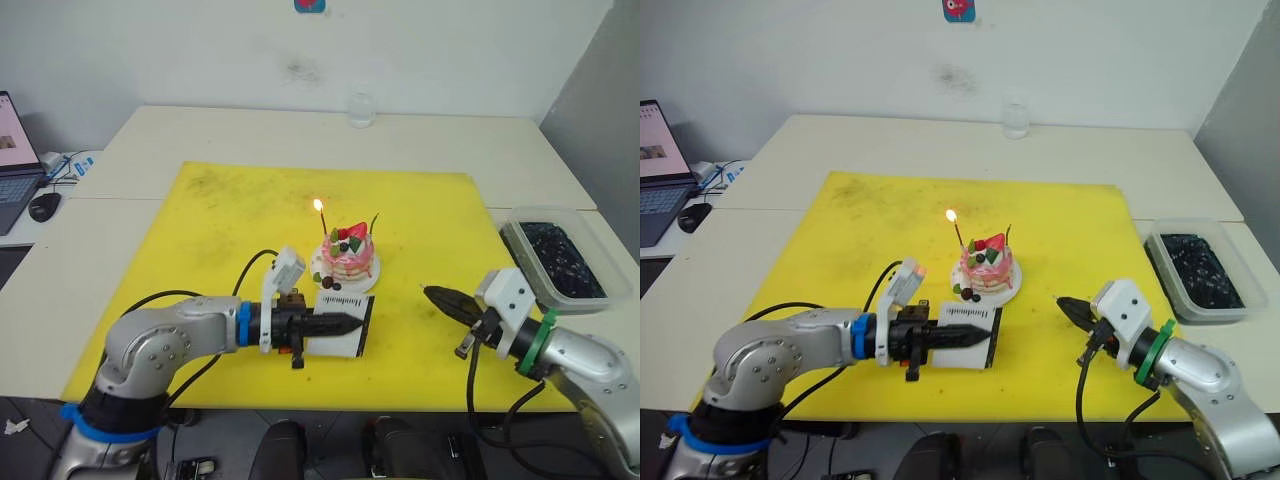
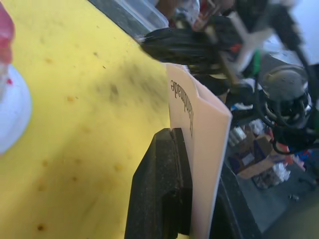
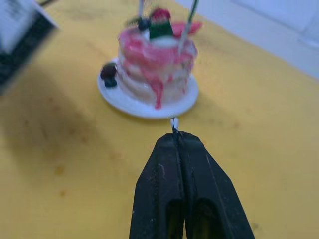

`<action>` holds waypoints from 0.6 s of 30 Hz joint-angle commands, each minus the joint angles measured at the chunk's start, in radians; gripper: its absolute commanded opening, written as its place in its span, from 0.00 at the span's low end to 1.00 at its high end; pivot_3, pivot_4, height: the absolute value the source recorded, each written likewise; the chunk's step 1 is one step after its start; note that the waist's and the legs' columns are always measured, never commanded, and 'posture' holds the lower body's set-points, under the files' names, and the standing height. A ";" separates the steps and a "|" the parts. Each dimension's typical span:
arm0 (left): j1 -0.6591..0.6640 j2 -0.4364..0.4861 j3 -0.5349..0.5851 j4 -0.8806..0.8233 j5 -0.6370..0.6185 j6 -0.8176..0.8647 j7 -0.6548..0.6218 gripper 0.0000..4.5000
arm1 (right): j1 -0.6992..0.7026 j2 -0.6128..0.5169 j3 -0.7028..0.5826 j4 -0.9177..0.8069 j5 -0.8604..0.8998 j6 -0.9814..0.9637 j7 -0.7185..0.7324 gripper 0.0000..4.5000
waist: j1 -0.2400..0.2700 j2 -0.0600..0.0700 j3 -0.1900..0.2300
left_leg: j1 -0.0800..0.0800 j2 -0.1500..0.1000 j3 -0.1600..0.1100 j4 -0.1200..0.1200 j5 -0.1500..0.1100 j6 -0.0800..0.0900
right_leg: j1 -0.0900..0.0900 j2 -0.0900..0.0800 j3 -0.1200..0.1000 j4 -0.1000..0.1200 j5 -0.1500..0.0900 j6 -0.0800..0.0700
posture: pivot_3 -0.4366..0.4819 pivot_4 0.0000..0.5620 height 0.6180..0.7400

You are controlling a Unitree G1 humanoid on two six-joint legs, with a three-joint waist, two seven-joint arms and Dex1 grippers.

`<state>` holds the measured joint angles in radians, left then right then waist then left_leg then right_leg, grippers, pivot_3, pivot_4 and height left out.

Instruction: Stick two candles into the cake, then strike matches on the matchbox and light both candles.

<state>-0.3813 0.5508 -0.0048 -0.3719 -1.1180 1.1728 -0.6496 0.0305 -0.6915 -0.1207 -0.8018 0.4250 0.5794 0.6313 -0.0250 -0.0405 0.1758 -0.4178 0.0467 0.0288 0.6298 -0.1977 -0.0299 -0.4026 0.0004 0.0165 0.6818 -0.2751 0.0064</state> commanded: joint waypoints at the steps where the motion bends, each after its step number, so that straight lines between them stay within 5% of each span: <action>1: -0.048 -0.031 0.042 0.044 -0.077 0.046 0.049 0.00 | -0.068 -0.074 -0.002 -0.105 0.027 0.013 0.040 0.01 | 0.000 0.000 0.000 | 0.000 0.000 0.000 0.000 0.000 0.000 | 0.000 0.000 0.000 0.000 0.000 0.000 | 0.48 0.27 1.00; 18: -0.095 -0.056 0.053 0.064 -0.130 0.088 0.101 0.00 | -0.241 -0.188 0.212 -0.076 -0.093 -0.032 0.120 0.01 | 0.000 0.000 0.000 | -0.001 0.000 0.000 0.000 0.000 0.000 | 0.000 0.001 0.000 -0.001 0.000 0.000 | 0.48 0.27 1.00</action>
<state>-0.4673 0.5008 0.0317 -0.2790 -1.2218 1.2638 -0.5468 -0.1935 -0.8739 0.0795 -0.8708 0.3557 0.5713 0.7476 -0.0253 -0.0408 0.1758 -0.4183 0.0463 0.0287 0.6297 -0.1976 -0.0300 -0.4029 0.0012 0.0166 0.6812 -0.2752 0.0064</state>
